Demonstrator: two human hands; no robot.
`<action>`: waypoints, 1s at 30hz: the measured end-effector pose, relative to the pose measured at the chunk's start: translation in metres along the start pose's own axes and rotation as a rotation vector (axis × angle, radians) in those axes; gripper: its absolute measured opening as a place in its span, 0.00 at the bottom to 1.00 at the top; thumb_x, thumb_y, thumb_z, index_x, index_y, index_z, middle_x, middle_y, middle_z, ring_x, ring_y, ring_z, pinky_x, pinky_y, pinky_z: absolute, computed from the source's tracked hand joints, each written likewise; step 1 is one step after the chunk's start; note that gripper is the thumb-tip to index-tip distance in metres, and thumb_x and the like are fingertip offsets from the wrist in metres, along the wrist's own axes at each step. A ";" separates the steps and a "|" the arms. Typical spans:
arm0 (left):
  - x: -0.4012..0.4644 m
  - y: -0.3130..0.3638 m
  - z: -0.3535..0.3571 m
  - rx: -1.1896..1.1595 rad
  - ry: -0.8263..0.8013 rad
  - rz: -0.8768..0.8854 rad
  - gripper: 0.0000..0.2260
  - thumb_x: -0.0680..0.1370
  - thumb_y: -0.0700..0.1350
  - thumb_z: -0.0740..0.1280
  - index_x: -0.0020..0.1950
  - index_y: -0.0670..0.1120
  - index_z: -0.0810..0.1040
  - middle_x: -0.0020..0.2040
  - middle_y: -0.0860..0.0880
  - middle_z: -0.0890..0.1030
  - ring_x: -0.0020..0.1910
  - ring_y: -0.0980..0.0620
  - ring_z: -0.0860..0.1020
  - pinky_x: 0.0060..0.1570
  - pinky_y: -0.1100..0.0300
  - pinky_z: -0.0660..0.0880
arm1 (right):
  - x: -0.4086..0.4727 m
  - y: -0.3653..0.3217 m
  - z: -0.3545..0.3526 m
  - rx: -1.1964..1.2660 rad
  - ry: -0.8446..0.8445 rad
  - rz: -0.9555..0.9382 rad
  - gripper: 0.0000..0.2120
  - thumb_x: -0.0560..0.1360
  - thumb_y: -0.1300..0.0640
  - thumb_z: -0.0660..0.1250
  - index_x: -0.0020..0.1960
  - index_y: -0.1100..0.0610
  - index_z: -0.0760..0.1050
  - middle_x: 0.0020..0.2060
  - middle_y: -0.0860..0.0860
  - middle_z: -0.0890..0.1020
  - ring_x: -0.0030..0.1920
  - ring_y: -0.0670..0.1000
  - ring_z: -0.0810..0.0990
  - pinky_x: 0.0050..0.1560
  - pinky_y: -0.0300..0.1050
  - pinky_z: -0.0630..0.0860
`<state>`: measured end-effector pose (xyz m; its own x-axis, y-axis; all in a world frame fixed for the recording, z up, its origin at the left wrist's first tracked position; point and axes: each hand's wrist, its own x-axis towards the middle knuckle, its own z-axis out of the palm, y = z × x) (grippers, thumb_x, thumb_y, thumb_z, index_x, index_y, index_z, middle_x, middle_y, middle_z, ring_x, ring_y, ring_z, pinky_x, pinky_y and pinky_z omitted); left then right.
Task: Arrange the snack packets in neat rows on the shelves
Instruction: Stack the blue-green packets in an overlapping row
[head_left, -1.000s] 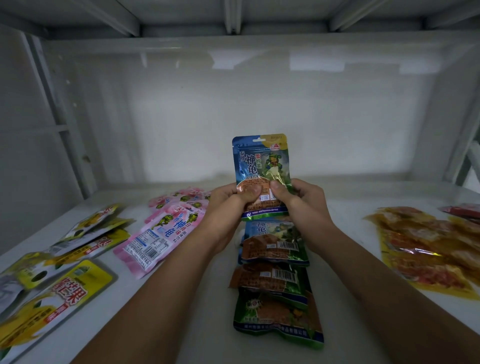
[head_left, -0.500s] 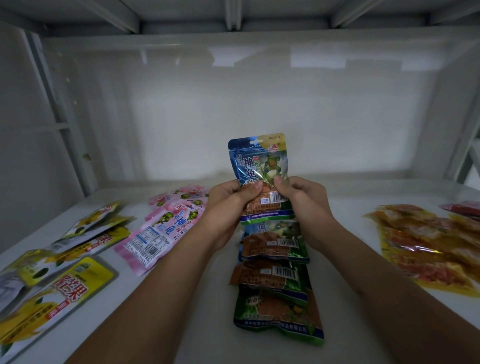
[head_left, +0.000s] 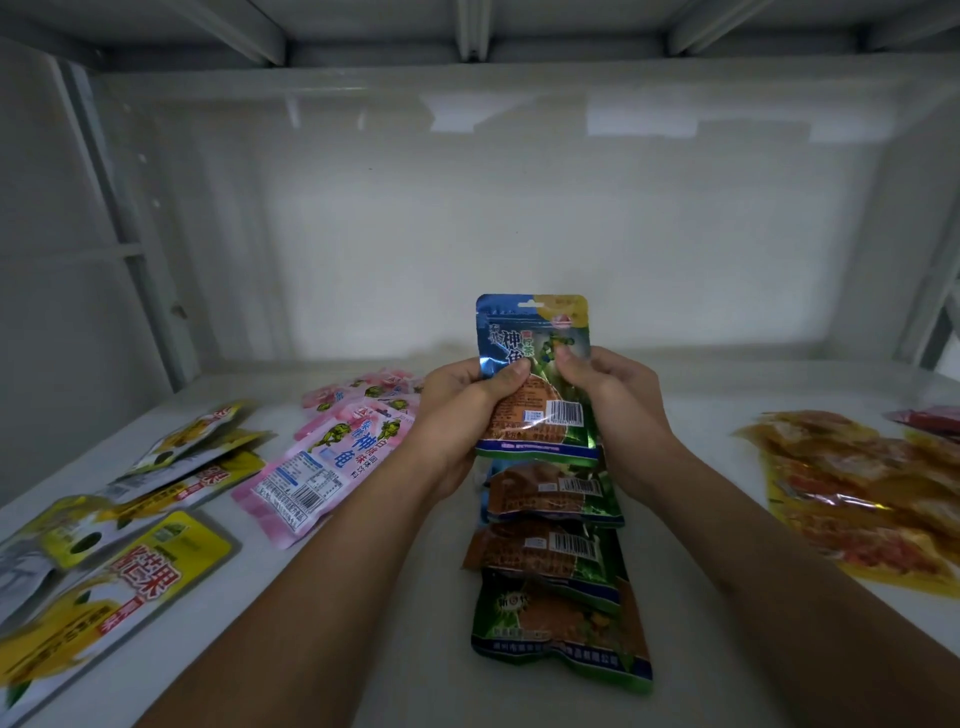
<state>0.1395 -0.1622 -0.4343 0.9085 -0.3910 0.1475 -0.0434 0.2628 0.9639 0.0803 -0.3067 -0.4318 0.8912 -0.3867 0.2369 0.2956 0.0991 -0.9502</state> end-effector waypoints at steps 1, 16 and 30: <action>0.000 0.000 0.000 -0.001 0.002 -0.005 0.07 0.81 0.41 0.72 0.52 0.37 0.84 0.47 0.39 0.87 0.43 0.42 0.85 0.46 0.50 0.83 | -0.001 0.001 0.000 0.002 -0.003 0.000 0.10 0.80 0.55 0.72 0.54 0.62 0.84 0.45 0.59 0.88 0.43 0.60 0.88 0.44 0.53 0.85; -0.005 0.002 0.002 0.078 0.014 0.025 0.07 0.80 0.43 0.74 0.48 0.39 0.84 0.41 0.42 0.86 0.35 0.47 0.84 0.35 0.57 0.82 | -0.001 -0.001 0.001 -0.023 0.006 -0.058 0.09 0.81 0.55 0.70 0.53 0.60 0.85 0.44 0.57 0.88 0.41 0.55 0.88 0.39 0.47 0.85; -0.002 0.001 0.003 0.059 0.022 0.099 0.10 0.82 0.45 0.71 0.55 0.39 0.86 0.50 0.39 0.88 0.44 0.46 0.86 0.46 0.55 0.81 | -0.004 -0.004 0.003 0.040 0.012 -0.036 0.08 0.82 0.58 0.69 0.55 0.61 0.83 0.45 0.58 0.88 0.41 0.57 0.88 0.39 0.48 0.84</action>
<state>0.1365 -0.1639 -0.4333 0.9072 -0.3464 0.2387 -0.1576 0.2463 0.9563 0.0767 -0.3030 -0.4284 0.8758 -0.4015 0.2680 0.3409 0.1215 -0.9322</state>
